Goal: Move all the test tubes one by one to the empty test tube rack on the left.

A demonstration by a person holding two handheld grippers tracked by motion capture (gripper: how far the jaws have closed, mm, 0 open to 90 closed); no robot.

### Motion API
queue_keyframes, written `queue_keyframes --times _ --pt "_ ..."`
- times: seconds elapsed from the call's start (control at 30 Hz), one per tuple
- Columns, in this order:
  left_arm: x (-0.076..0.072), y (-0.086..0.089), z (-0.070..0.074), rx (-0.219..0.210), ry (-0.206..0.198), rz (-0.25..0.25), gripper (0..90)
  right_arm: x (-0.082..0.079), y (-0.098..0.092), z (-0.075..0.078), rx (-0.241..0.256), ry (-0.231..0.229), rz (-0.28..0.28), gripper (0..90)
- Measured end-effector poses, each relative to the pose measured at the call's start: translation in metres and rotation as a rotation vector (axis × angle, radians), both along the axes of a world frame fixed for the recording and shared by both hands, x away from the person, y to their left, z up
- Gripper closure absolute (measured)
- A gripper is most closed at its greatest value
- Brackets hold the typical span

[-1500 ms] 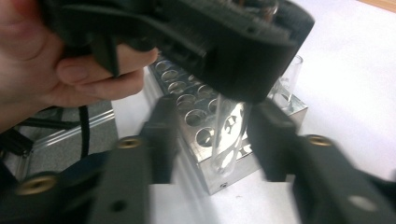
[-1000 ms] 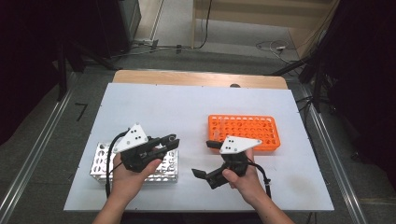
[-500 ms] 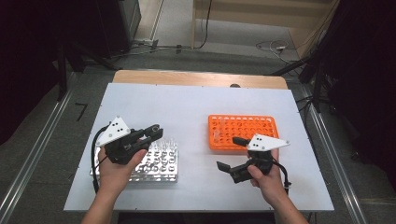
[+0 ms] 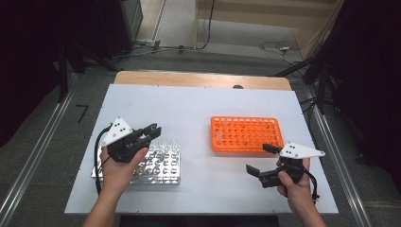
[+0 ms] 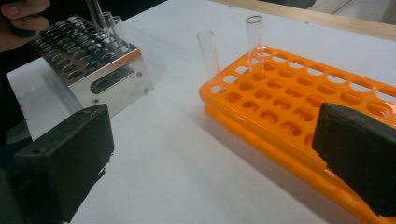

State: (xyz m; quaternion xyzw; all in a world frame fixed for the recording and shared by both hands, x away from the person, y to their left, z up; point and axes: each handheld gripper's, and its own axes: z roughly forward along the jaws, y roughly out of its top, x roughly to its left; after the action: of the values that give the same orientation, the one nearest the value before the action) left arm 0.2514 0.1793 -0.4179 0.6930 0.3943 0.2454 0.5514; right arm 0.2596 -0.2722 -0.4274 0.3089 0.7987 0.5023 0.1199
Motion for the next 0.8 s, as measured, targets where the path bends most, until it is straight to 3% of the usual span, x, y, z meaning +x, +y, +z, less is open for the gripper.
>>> queue_keyframes --times 0.17,0.63,0.8 --pt "0.003 -0.002 -0.005 0.002 0.013 0.006 75.8 0.001 -0.005 0.002 0.009 -0.004 -0.022 0.0" --pt "0.000 -0.010 -0.010 0.104 0.104 0.003 75.6 0.003 -0.006 0.001 0.007 -0.008 -0.029 0.0" --pt "-0.001 -0.012 -0.012 0.119 0.126 0.005 75.5 0.003 -0.005 0.000 0.007 -0.006 -0.027 0.0"
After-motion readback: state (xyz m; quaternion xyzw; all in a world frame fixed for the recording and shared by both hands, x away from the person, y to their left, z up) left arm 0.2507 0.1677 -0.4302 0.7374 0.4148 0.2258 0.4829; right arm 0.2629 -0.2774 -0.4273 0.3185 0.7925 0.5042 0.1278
